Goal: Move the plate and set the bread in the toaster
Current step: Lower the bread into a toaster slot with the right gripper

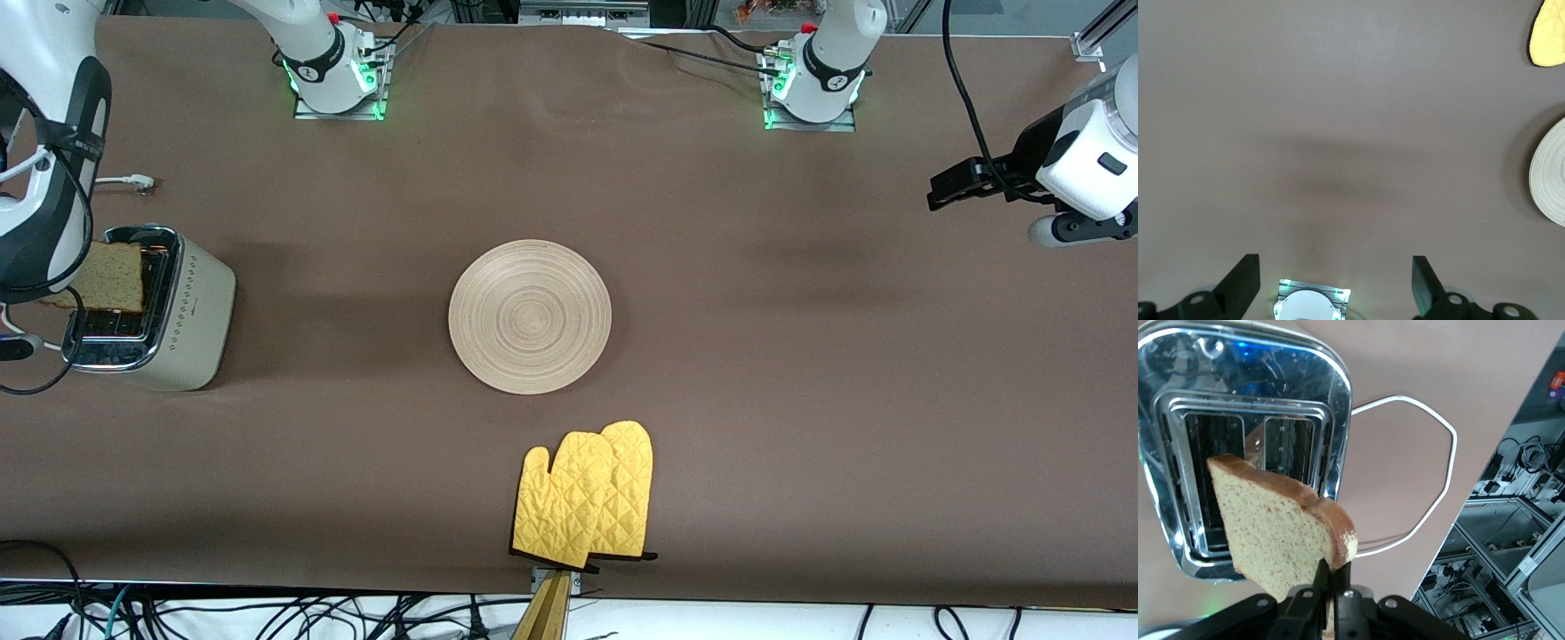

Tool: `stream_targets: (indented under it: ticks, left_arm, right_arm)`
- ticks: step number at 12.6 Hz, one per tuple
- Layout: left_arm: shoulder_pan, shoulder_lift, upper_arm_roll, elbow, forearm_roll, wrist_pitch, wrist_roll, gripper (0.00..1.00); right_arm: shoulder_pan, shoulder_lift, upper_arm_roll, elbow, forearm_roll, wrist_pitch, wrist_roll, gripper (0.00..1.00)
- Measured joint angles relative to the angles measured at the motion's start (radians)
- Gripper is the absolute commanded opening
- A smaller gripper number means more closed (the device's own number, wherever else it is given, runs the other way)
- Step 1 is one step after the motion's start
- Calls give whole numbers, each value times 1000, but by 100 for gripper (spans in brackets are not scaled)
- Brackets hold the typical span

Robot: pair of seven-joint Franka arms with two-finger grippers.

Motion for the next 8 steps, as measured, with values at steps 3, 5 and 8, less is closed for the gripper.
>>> stream_targets:
  ticks: [3, 5, 8]
  left_arm:
    - [0, 0, 0, 0, 0, 0, 0, 100]
    - [0, 0, 0, 0, 0, 0, 0, 100]
    - [0, 0, 0, 0, 0, 0, 0, 100]
  right_arm:
    - [4, 9, 2, 0, 0, 20, 52, 0]
    - [10, 10, 2, 2, 0, 24, 99, 0]
    - [11, 10, 2, 12, 0, 26, 174, 0]
